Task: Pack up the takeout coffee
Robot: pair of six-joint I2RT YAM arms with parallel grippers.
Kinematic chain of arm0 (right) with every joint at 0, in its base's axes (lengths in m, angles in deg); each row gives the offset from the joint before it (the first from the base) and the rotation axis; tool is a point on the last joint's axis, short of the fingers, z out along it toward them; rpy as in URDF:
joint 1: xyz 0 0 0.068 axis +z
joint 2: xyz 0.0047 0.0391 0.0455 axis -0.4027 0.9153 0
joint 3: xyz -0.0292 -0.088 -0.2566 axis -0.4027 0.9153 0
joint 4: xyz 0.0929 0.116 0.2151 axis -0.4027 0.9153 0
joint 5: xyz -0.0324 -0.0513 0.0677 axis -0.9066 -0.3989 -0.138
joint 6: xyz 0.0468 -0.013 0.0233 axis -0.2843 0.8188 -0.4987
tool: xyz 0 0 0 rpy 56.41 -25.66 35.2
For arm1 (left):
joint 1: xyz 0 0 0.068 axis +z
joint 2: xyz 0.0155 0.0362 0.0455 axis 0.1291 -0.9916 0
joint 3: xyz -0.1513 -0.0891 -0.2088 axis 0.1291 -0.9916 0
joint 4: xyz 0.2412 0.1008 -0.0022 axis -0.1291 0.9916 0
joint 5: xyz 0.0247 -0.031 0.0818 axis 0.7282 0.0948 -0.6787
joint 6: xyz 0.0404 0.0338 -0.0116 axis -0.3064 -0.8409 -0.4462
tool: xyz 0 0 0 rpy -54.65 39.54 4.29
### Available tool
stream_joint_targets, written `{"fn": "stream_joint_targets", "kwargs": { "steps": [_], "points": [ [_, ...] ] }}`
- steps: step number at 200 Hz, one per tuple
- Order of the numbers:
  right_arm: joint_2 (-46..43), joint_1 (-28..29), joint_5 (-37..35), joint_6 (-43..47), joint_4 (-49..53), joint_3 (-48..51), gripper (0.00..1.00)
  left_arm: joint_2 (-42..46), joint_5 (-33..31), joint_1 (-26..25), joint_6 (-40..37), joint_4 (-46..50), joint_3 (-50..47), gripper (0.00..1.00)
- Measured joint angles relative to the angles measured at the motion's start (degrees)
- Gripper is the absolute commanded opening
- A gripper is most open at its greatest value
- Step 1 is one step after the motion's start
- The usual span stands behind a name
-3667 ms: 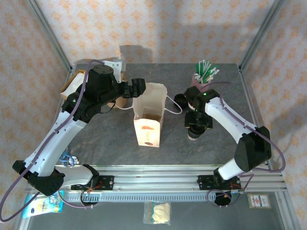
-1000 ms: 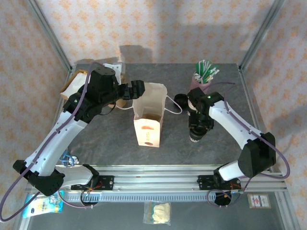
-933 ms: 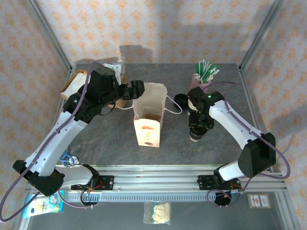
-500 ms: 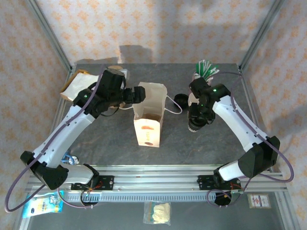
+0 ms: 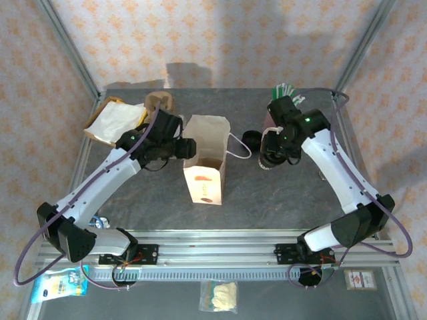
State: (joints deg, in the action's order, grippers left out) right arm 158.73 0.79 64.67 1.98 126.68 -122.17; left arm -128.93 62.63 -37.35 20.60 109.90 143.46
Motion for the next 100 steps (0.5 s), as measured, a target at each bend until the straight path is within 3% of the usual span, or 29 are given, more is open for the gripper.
{"fn": "stream_joint_targets", "kwargs": {
  "steps": [22,100],
  "points": [
    [0.0,0.0,0.09,0.0,0.09,-0.44,0.59,0.11,-2.01,0.0,-0.37,-0.22,-0.13,0.0],
    [0.57,-0.11,1.11,-0.2,0.28,-2.84,0.59,5.7,-13.44,0.02,-1.07,-1.7,5.03,0.0]
  ]
}}
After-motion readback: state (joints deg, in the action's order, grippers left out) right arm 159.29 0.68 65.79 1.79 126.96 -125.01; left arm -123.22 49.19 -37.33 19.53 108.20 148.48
